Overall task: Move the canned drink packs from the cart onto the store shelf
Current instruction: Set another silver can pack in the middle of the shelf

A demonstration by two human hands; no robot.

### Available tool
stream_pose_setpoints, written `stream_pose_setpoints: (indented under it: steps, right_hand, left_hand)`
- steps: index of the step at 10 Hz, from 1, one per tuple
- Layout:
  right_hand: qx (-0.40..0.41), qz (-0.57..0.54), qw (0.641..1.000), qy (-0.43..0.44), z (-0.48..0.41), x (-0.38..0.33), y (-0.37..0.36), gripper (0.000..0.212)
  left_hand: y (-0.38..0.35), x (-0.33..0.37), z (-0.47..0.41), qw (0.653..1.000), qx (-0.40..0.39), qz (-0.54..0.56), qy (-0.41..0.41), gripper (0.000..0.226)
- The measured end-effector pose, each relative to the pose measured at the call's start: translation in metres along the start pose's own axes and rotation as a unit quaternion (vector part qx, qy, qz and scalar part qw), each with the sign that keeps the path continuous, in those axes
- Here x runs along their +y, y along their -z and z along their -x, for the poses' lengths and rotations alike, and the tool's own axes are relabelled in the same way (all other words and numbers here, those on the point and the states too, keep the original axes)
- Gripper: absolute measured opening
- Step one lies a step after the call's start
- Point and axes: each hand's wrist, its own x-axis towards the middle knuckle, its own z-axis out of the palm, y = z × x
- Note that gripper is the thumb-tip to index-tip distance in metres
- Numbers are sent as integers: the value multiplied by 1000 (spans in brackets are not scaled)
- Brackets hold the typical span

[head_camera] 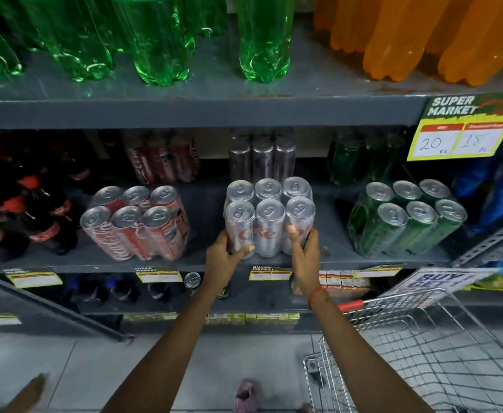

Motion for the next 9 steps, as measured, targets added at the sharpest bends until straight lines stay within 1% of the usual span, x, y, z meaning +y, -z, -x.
stream_pose_setpoints:
  steps: [2,3,5,6,7,8,9]
  right_hand:
    - [-4,-34,999,9,2,-3,-2,42]
    - [-4,-43,999,12,2,-4,-2,37]
    - [-8,-52,999,15,3,-4,-3,38]
    - [-26,-45,999,5,3,-4,2,47]
    - [-67,-22,997,-16,2,-12,12,54]
    - [-80,17,997,-16,7,-16,20,60]
    - [6,89,996,16,14,-38,22,71]
  left_hand:
    - [3,1,0,1000,-22,12,-11,52]
    - [4,0,-1,999,-26,11,-19,52]
    - [8,-2,-3,999,-45,20,-22,51]
    - [9,0,-1,999,-36,-1,-15,54]
    - [10,11,3,999,-31,-39,4,59]
    - [6,22,15,995,-28,-78,59,64]
    - [-2,59,36,983,26,-152,104,64]
